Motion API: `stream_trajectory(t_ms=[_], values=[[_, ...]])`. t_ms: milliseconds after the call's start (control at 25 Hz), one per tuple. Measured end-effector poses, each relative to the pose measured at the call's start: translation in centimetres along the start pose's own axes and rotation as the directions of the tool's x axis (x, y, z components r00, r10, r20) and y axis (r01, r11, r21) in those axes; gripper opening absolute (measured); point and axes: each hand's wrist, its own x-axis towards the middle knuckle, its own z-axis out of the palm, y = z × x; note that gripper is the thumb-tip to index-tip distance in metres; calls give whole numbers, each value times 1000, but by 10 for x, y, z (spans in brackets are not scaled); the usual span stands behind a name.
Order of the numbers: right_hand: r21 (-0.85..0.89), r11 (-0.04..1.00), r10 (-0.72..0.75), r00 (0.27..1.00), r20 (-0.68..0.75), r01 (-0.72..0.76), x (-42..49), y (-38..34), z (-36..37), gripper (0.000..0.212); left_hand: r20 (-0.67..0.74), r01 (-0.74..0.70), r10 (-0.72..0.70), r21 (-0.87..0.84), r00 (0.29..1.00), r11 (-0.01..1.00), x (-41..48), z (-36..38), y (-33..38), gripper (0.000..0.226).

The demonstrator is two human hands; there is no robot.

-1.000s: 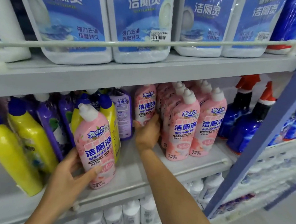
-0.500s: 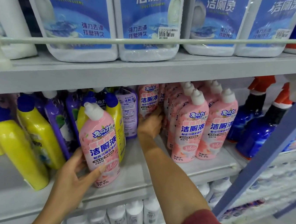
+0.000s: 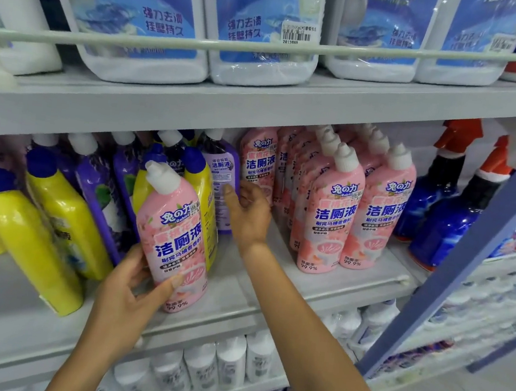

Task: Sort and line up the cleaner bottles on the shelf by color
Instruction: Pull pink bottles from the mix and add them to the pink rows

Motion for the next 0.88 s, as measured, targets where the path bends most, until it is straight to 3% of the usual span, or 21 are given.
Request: stream_trajectory(t_ms=[360,480,680,880], values=[[-230,973,17,977,214,33,4,-6,-12,58,-2,-14,14,-23,1000,1000,0,-1,-5,47],[-282,958,32,958,284,52,2,-6,-12,51,10,-15,16,-19,1000,1000,0,-1,-4,48],[-417,898,-37,968,247,140,-18,-6,-5,48,1,-10,10,-22,1000,1000,-1,-6,0,52],[-414,899,-52,973,225,144,-22,-13,-5,44,-29,-3,4,9,1000,1000,-4,-24,-4,56]])
